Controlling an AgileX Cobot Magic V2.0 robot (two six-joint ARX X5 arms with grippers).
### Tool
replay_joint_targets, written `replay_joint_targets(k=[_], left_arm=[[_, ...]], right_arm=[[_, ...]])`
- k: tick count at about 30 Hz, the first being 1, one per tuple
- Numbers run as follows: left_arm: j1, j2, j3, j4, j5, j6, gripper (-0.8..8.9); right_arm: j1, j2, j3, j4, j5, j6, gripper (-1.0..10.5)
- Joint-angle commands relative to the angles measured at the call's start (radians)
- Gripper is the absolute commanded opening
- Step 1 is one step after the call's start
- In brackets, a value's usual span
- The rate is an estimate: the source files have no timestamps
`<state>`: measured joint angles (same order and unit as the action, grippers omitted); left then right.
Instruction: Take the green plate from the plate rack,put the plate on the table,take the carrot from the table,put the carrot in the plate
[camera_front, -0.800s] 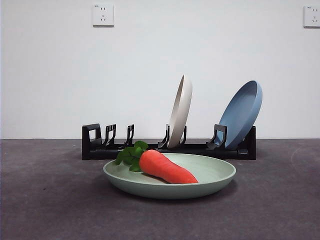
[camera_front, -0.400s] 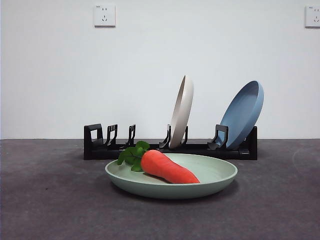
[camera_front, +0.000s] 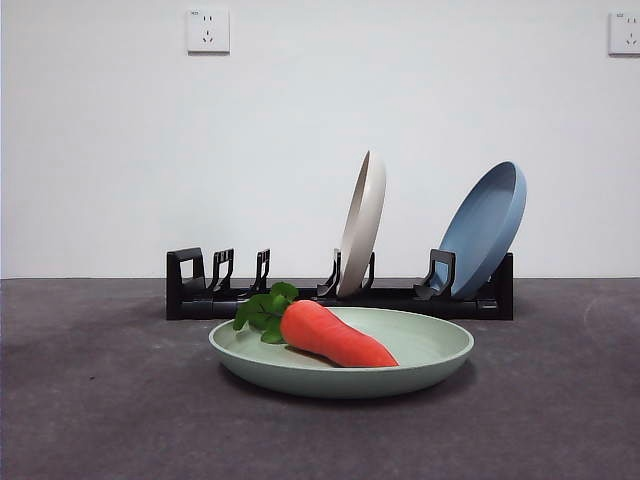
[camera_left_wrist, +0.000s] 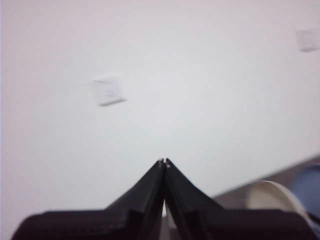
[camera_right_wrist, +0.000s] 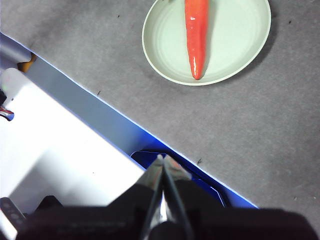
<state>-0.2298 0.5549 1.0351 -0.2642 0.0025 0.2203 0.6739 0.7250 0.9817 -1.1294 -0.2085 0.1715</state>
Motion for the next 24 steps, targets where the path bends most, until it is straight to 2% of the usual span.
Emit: replay_joint_targets(k=[1, 6, 12, 18, 24], left_arm=[[0.066, -0.086, -0.19, 0.08, 0.0, 0.016, -0.03], [0.134, -0.248, -0.489, 0.184, 0.003, -0.006, -0.03], [0.173, -0.381, -0.74, 0.192, 0.003, -0.057, -0.03], [0.207, -0.49, -0.895, 0.19, 0.005, -0.075, -0.03], [0.242, -0.553, -0.973, 0.186, 0.005, -0.097, -0.03]], right_arm=[[0.002, -0.001, -0.004, 0.004, 0.002, -0.005, 0.0], [0.002, 0.0, -0.004, 0.004, 0.002, -0.004, 0.0], [0.002, -0.001, -0.004, 0.004, 0.002, -0.004, 0.0], [0.002, -0.001, -0.004, 0.005, 0.002, -0.004, 0.0], [0.002, -0.001, -0.004, 0.004, 0.002, -0.004, 0.0]])
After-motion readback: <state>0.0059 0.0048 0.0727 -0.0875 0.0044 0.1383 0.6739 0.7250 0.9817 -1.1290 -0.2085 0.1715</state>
